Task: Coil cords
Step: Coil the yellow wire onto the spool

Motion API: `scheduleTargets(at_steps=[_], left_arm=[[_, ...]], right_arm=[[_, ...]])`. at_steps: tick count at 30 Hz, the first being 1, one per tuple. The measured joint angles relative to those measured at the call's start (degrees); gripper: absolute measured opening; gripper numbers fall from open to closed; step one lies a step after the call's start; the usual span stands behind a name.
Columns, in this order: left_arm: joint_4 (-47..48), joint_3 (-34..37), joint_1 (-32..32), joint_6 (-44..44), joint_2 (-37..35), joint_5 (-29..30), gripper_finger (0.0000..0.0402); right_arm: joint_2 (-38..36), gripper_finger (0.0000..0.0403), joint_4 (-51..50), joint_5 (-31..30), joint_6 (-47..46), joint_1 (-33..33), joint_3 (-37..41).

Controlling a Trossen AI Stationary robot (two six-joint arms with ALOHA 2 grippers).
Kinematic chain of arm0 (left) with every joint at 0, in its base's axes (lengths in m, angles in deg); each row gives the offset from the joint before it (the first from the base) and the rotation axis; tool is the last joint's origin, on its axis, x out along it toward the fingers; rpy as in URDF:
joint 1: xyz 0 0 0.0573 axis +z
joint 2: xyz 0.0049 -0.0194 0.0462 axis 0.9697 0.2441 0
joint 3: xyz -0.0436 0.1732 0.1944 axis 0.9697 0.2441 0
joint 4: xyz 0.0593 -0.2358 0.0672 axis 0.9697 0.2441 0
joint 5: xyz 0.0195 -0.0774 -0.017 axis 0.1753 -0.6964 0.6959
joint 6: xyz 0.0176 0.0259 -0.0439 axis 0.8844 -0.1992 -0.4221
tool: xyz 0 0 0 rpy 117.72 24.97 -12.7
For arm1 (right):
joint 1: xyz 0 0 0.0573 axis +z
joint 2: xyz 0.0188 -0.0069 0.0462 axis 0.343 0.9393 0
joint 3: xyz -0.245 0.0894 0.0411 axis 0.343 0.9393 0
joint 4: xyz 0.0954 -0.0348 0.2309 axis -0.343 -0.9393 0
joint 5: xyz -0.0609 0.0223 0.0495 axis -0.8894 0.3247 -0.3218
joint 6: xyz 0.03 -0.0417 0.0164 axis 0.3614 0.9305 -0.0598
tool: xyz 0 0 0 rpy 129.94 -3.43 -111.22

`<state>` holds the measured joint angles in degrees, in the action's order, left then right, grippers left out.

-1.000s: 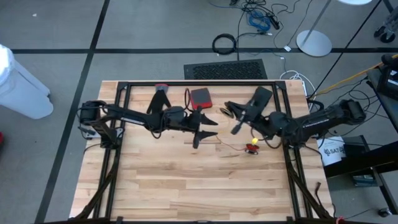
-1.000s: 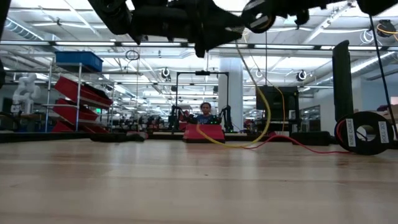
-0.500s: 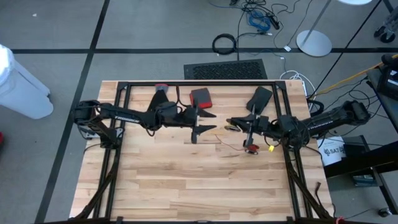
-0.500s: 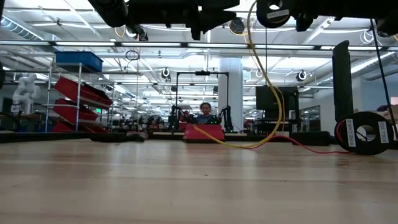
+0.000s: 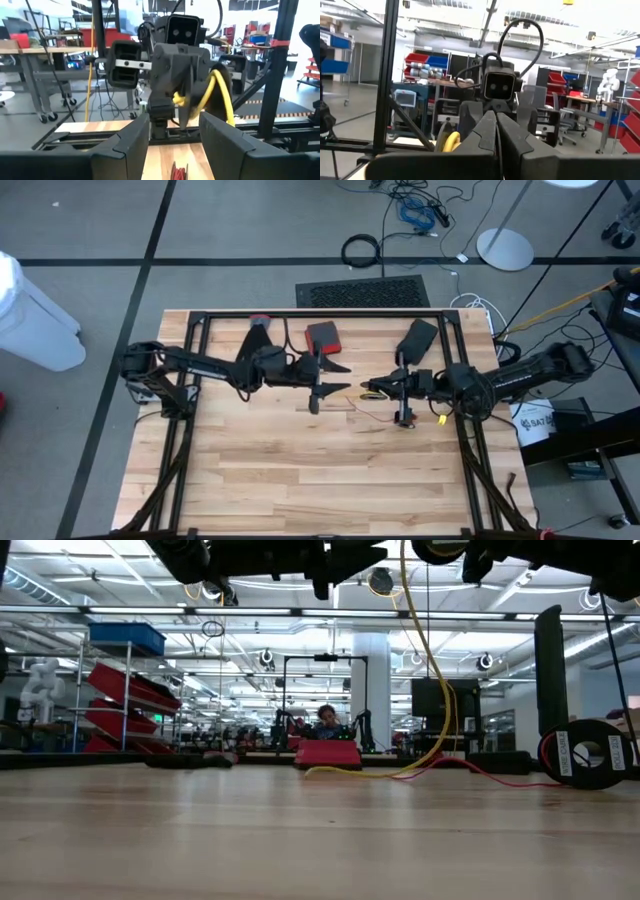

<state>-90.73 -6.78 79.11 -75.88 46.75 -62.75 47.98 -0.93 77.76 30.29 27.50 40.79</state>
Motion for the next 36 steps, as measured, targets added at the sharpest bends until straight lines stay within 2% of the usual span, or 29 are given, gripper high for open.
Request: scheduleTargets(at_steps=[8, 23, 36], left_arm=[[-3.51, -0.02, -0.28, -1.69, 2.60, -0.22, 0.0177], [-3.70, -3.14, -0.78, -3.20, 4.32, -3.25, 0.0177], [-4.15, -4.66, -1.02, -3.21, 5.96, -2.98, 0.0168]], right_arm=[[3.11, 0.0000, 1.41, 1.68, -1.27, 0.00, 0.00], [4.71, 0.0000, 6.54, 3.01, -1.26, 0.00, 0.00], [9.04, 0.0000, 10.72, 2.99, -2.13, -0.02, -0.13]])
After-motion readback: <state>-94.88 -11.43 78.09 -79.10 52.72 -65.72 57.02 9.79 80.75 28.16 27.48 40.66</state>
